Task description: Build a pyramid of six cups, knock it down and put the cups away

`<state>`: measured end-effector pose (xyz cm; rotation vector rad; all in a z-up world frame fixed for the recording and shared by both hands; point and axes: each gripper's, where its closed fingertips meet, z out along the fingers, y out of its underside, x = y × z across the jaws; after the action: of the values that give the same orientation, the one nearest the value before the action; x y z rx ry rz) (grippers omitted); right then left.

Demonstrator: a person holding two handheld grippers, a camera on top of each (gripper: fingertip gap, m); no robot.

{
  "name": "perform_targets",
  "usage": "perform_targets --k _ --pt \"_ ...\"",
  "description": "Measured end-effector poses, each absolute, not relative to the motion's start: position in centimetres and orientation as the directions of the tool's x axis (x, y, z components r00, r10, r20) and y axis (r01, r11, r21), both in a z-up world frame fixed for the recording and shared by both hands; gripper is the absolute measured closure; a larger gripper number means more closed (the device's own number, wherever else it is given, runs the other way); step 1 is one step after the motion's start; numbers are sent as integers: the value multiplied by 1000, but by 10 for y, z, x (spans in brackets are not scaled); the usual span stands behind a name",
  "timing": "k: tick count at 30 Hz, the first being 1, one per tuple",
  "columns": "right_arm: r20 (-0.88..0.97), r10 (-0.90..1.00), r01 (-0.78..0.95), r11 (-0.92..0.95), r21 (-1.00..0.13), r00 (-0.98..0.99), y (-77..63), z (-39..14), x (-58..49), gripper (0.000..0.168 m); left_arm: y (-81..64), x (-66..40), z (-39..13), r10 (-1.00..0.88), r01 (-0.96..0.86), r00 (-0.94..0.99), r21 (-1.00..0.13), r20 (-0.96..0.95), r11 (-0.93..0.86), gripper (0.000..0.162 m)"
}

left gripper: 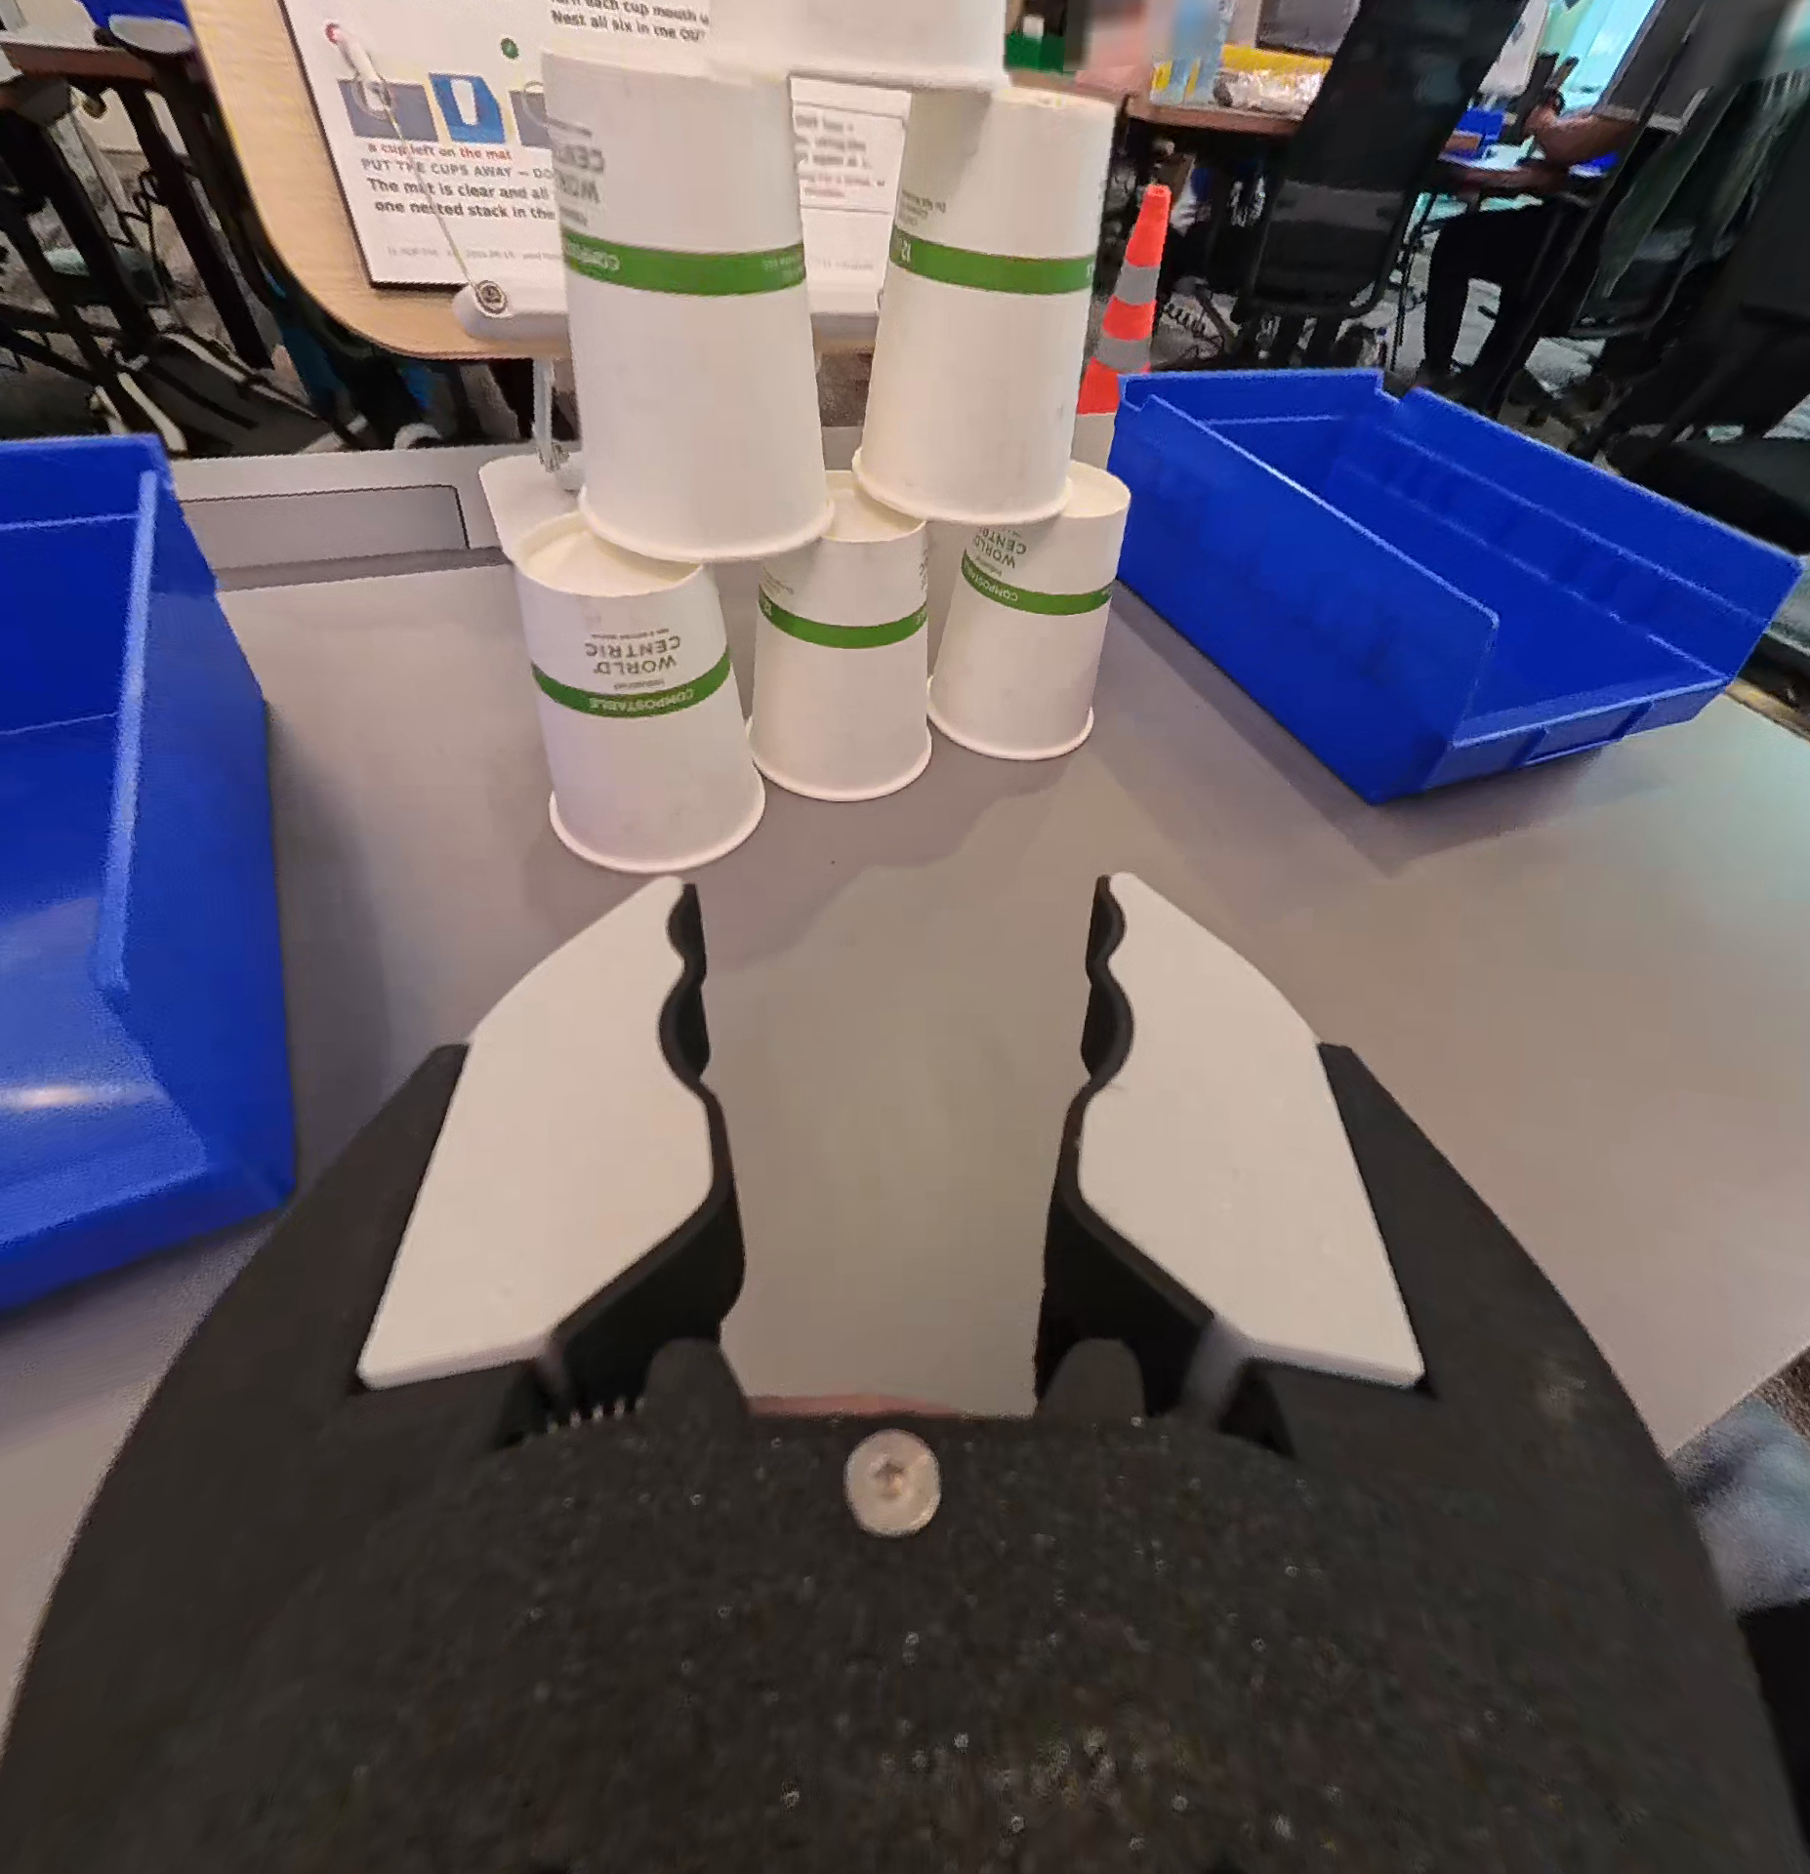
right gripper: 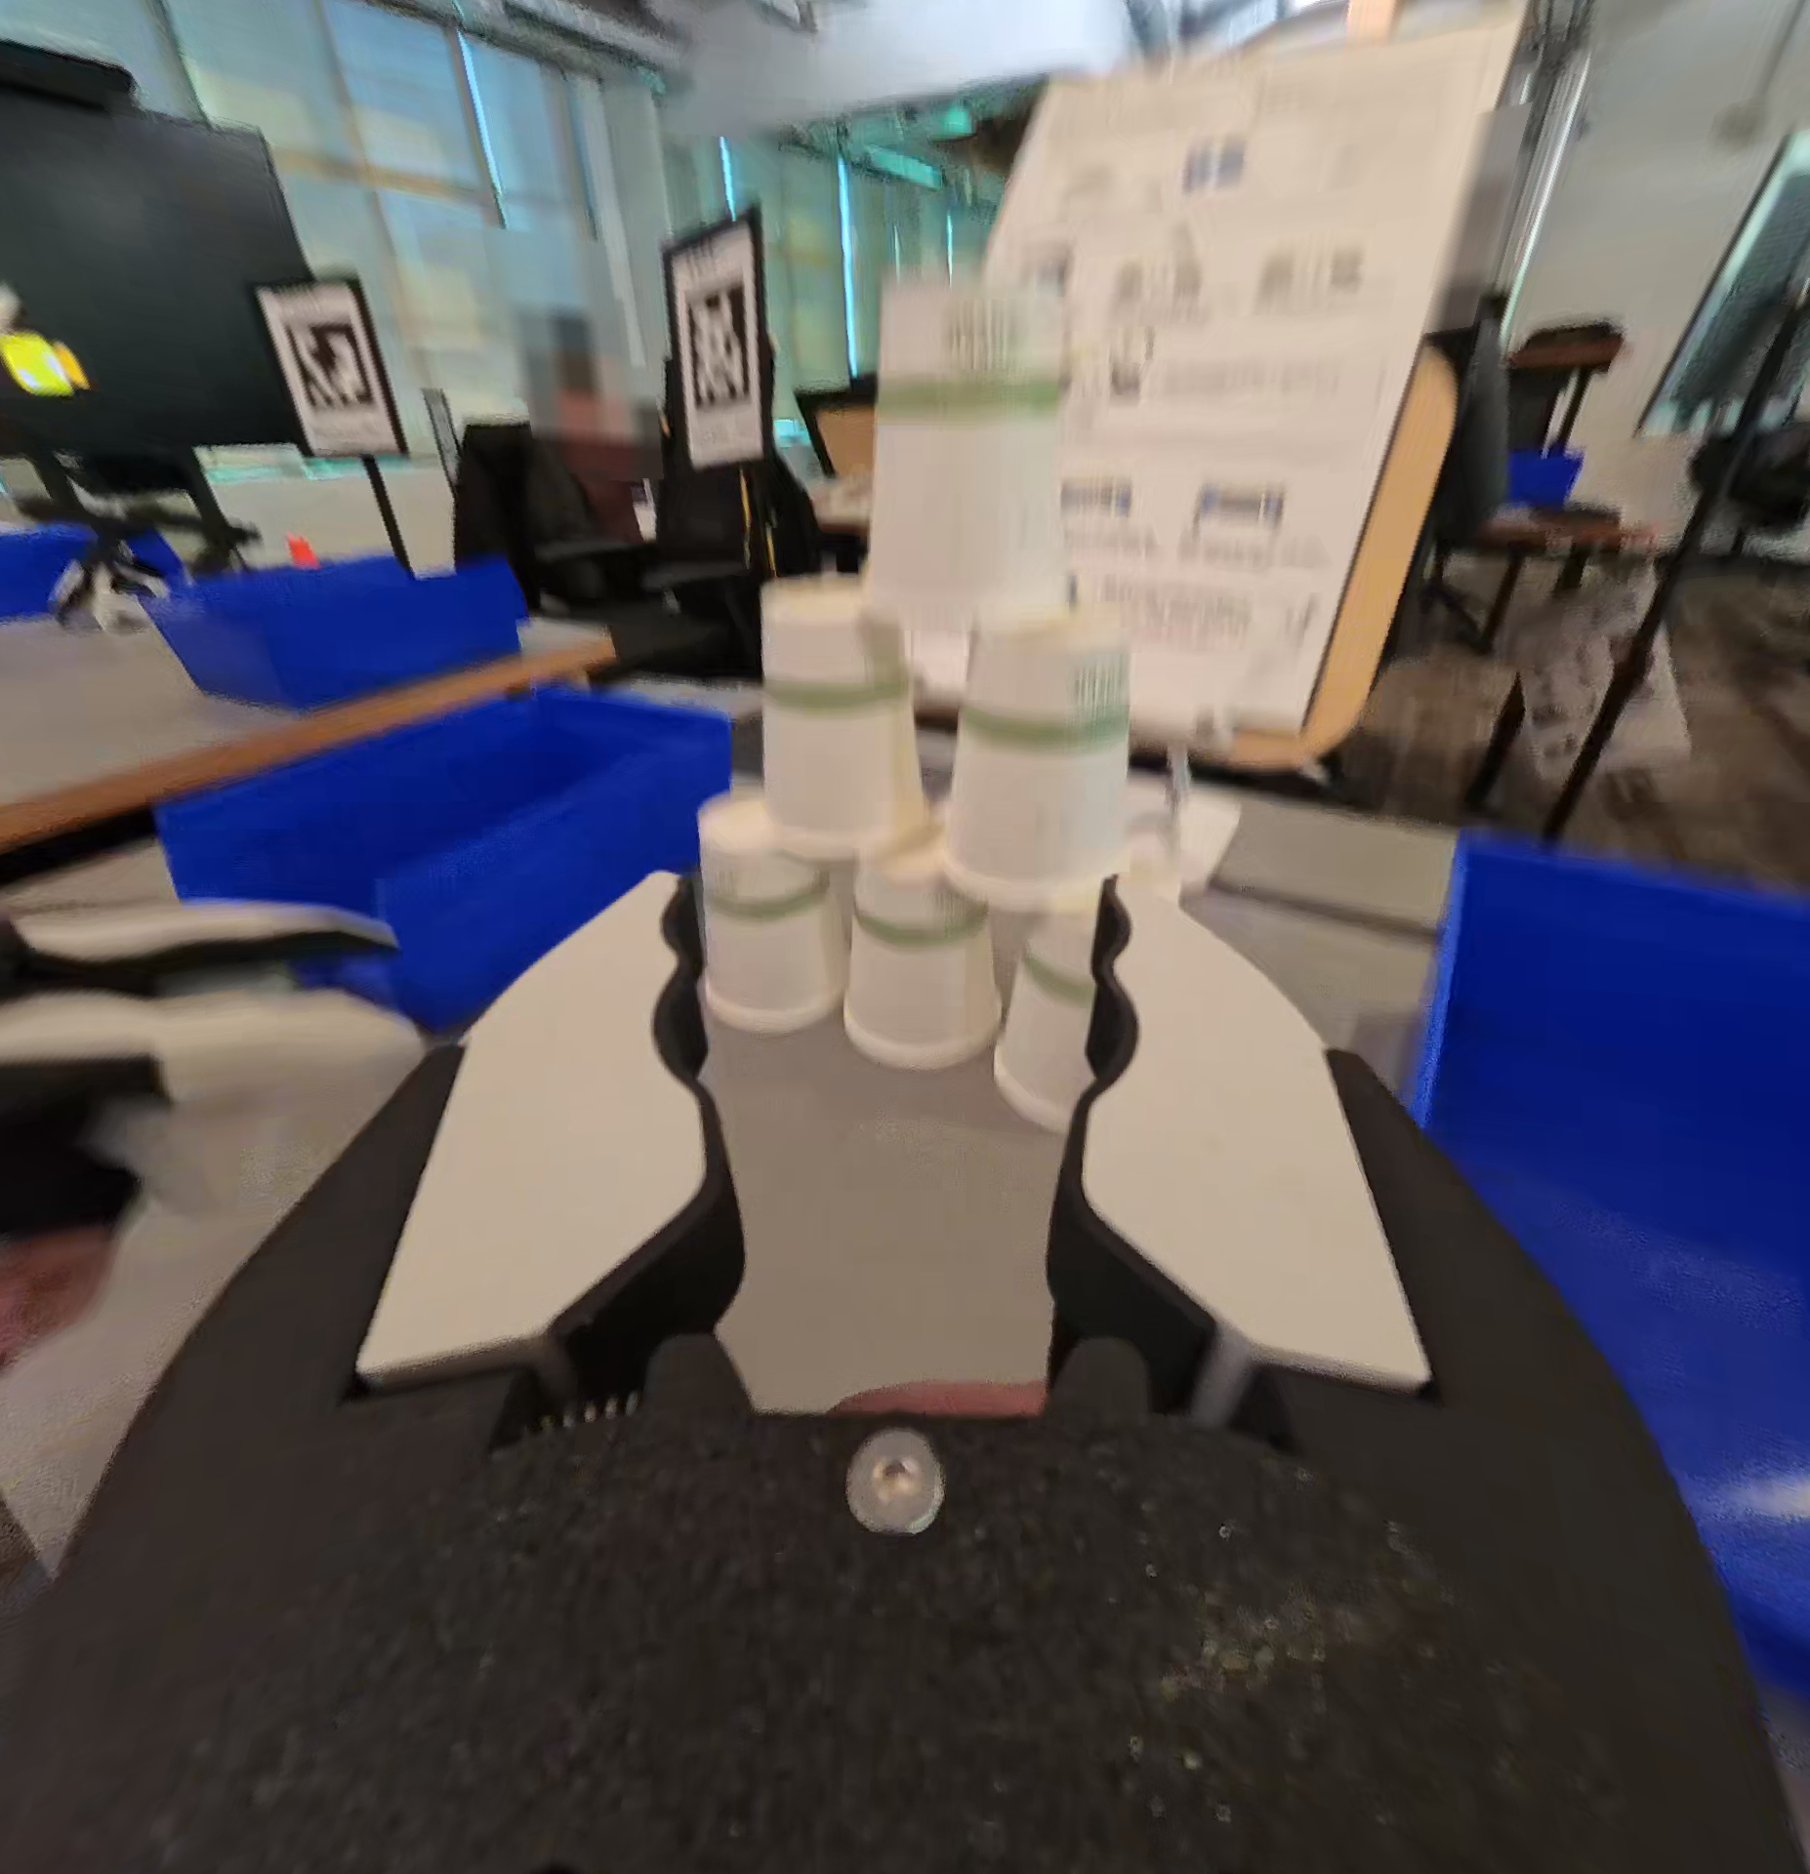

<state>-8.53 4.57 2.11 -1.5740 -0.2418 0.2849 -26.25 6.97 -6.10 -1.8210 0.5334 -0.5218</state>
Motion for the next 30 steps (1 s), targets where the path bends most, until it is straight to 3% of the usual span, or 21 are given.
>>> perform_targets --k 3,6,9,13,30 --pt "-115 272 -73 -158 -985 955 36 -58 -74 93 59 -271 -64 -588 -55 801 -962 116 -266 89" --pt "-95 196 -63 -162 -985 976 31 -89 -53 94 50 -276 -66 -602 28 776 -964 188 -265 90" --pt "-112 196 -90 -118 -989 974 32 -79 -49 95 52 -278 -73 -603 18 777 -963 183 -269 90" --pt "-9 148 2 -77 -997 989 34 -77 -47 95 63 -278 -91 -597 -70 796 -966 97 -250 90" --pt "44 173 53 -49 -997 984 36 -75 -56 94 64 -283 -90 -588 -59 802 -967 102 -247 90"
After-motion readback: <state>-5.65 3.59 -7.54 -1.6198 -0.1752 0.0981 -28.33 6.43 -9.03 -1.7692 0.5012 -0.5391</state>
